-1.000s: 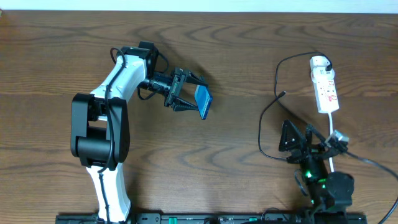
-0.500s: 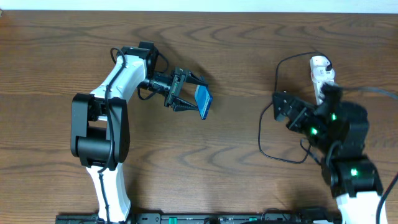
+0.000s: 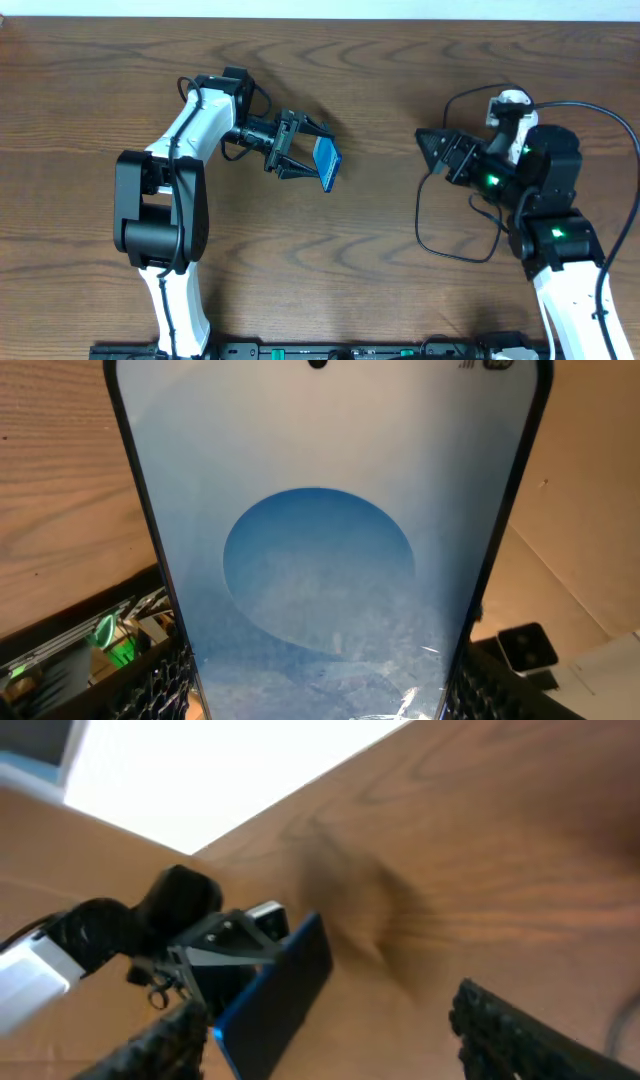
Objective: Plug charger to phone and switch on socket
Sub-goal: 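Move the right gripper toward the phone held by the left gripper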
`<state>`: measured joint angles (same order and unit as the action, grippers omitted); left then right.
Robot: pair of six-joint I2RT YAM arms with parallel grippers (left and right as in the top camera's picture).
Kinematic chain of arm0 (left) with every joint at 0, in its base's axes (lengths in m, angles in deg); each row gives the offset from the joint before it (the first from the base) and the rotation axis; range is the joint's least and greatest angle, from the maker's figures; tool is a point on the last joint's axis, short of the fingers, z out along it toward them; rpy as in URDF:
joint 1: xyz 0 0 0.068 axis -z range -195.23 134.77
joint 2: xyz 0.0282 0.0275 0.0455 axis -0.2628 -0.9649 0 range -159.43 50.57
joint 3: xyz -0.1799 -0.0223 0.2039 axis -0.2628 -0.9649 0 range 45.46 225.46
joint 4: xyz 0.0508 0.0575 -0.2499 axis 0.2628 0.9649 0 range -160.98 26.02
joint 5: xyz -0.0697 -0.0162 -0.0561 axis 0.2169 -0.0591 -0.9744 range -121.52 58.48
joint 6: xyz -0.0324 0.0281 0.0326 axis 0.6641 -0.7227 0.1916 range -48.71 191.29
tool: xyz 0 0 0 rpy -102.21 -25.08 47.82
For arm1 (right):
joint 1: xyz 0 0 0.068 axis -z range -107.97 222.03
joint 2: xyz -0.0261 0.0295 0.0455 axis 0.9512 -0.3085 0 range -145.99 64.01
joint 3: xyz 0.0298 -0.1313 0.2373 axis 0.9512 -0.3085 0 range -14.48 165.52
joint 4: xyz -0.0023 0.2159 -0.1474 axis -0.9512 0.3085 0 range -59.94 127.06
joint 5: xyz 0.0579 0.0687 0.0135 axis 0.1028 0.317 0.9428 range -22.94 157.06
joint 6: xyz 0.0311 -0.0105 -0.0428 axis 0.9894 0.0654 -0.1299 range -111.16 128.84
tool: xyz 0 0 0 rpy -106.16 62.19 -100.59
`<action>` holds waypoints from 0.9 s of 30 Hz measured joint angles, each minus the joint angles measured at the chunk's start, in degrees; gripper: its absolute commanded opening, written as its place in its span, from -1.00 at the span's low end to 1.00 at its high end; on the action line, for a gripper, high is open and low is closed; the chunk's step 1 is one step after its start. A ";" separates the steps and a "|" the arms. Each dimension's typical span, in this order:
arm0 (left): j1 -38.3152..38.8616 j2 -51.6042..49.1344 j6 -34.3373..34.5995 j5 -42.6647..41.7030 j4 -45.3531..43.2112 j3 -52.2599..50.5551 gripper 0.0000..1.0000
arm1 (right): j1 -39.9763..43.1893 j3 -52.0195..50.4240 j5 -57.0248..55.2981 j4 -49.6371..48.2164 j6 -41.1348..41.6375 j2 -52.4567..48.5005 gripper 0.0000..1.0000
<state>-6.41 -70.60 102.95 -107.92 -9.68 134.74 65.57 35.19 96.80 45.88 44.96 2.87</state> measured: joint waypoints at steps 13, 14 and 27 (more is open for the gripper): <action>0.11 0.00 0.00 0.02 -0.33 -0.02 0.28 | -22.71 11.65 -20.41 12.72 2.40 -3.67 0.72; 0.11 0.00 0.00 0.02 -0.37 -0.02 0.28 | -24.37 13.11 -22.99 14.32 2.93 -4.50 0.73; 0.11 0.00 -0.02 0.02 -0.68 -0.02 0.28 | -36.02 21.92 -38.58 21.20 13.44 -22.10 0.72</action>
<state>-6.31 -70.60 102.93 -107.90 -10.36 134.71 29.55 57.11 58.22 67.08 58.40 -19.23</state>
